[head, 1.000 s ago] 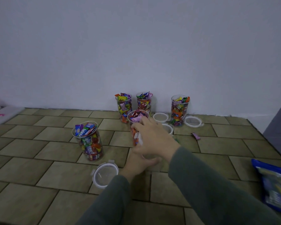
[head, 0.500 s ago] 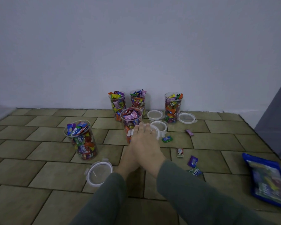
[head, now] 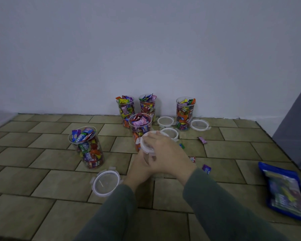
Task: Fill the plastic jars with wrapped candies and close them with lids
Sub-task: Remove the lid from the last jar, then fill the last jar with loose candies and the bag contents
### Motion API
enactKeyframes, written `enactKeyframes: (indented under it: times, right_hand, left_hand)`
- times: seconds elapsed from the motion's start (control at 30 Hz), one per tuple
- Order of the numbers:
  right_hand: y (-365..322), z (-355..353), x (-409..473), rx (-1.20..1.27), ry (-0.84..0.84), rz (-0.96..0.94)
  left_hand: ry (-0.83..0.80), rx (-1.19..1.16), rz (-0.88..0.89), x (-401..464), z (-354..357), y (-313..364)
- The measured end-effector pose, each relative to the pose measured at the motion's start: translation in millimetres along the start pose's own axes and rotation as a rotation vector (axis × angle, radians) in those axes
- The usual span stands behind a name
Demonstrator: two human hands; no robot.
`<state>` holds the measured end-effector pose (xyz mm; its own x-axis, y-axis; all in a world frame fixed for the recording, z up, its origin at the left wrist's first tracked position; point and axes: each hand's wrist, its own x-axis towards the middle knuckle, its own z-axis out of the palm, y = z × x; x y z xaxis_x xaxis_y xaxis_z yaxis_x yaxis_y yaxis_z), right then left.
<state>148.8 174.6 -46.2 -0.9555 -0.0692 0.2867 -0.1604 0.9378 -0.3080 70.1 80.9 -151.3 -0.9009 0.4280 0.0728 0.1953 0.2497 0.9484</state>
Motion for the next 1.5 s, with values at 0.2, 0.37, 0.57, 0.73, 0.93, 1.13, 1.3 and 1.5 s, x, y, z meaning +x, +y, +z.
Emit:
enactKeyframes:
  times: [0.2, 0.37, 0.57, 0.73, 0.93, 1.13, 1.3, 1.5]
  right_hand:
    - [43.0, 33.7, -15.6, 0.148, 0.340, -0.193]
    - [34.1, 2.1, -5.1, 0.561, 0.586, 0.077]
    - [57.7, -4.6, -25.7, 0.919, 0.701, 0.604]
    - [80.3, 31.6, -48.2, 0.873, 0.356, 0.915]
    - [79.7, 65.2, -57.6, 0.648, 0.138, 0.929]
    - [86.8, 69.4, -50.9, 0.279, -0.121, 0.875]
    - [87.7, 65.4, -52.0, 0.161, -0.084, 0.805]
    - [87.1, 62.7, -54.9, 0.132, -0.067, 0.745]
  left_hand:
    - [-0.068, -0.055, 0.127, -9.7, -8.5, -1.4]
    - [-0.056, -0.015, 0.057, -13.7, -8.7, 2.9]
    - [0.007, -0.067, 0.043, -18.4, -4.8, 4.0]
    - [0.014, -0.060, 0.034, -19.8, -6.1, 2.8]
    - [0.035, -0.041, 0.005, -23.2, -11.4, 4.6]
    - [0.046, -0.046, -0.007, -26.3, -12.8, 6.7]
    - [0.052, -0.032, -0.059, -28.1, -12.8, 10.5]
    - [0.030, -0.022, -0.111, -29.7, -16.8, 13.9]
